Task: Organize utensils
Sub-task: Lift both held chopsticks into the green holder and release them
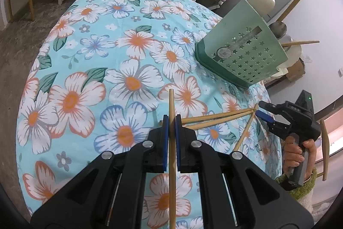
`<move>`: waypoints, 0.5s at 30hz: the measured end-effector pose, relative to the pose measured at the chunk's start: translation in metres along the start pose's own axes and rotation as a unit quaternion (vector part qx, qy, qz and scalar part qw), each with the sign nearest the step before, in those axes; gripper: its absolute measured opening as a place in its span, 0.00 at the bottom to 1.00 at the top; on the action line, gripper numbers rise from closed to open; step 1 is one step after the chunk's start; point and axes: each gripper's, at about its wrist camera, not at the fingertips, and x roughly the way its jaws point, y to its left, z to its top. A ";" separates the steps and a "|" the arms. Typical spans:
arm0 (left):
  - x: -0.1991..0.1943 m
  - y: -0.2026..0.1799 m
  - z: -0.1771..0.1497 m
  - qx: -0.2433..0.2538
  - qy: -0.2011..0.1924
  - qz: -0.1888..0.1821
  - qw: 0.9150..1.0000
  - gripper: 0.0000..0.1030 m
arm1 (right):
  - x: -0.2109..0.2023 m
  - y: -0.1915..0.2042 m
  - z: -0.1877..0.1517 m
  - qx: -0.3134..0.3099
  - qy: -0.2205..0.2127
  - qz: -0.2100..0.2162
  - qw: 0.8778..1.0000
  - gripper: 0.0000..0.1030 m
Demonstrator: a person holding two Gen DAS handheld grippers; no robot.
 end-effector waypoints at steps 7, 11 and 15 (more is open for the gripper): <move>0.000 -0.004 -0.001 0.002 0.000 -0.003 1.000 0.04 | 0.017 0.033 0.008 -0.092 -0.035 -0.081 0.992 0.12; -0.001 -0.009 0.000 0.006 0.001 -0.007 1.000 0.04 | 0.010 0.048 0.004 -0.137 -0.045 -0.095 0.985 0.09; -0.008 -0.022 0.008 0.021 -0.007 -0.017 1.000 0.04 | -0.009 0.060 -0.003 -0.157 -0.056 -0.081 0.983 0.06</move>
